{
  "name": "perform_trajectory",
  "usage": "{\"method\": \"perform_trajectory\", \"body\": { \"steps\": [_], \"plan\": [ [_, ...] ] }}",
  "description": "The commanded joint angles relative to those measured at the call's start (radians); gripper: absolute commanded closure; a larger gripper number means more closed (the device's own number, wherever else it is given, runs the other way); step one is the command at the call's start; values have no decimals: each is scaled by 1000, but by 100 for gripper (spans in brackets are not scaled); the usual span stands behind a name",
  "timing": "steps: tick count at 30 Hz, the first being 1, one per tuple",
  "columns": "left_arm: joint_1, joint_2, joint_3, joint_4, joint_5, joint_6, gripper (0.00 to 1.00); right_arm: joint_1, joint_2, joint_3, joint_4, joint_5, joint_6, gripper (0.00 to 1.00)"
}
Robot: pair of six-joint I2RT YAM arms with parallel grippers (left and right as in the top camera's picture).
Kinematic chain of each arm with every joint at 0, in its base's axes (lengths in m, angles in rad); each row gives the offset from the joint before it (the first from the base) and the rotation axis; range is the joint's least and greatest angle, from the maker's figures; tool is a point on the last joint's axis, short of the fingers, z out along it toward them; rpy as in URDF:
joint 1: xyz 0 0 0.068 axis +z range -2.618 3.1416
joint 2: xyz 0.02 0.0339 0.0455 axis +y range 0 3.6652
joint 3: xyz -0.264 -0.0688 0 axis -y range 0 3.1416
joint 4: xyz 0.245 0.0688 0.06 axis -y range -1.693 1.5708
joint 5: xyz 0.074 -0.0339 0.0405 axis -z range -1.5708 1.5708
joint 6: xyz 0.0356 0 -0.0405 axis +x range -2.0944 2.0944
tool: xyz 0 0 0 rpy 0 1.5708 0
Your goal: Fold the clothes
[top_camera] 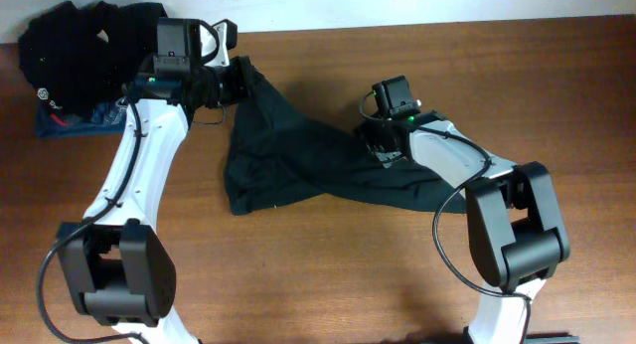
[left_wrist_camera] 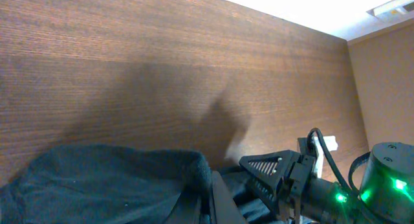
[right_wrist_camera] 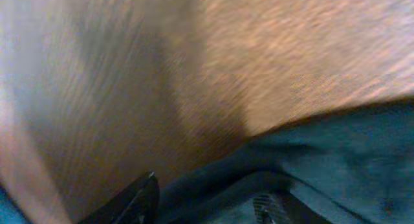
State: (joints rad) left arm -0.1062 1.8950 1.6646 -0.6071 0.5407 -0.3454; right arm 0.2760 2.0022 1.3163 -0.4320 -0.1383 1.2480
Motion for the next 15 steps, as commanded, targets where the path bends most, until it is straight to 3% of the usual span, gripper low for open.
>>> {"method": "perform_trajectory", "body": {
  "steps": [1, 15],
  "plan": [
    [1, -31, 23, -1, -17, -5, 99, -36, 3, -8, -34, 69, -29, 48],
    [44, -31, 23, -8, -19, -5, 99, -240, 3, -8, -103, 16, -258, 55]
  ]
}}
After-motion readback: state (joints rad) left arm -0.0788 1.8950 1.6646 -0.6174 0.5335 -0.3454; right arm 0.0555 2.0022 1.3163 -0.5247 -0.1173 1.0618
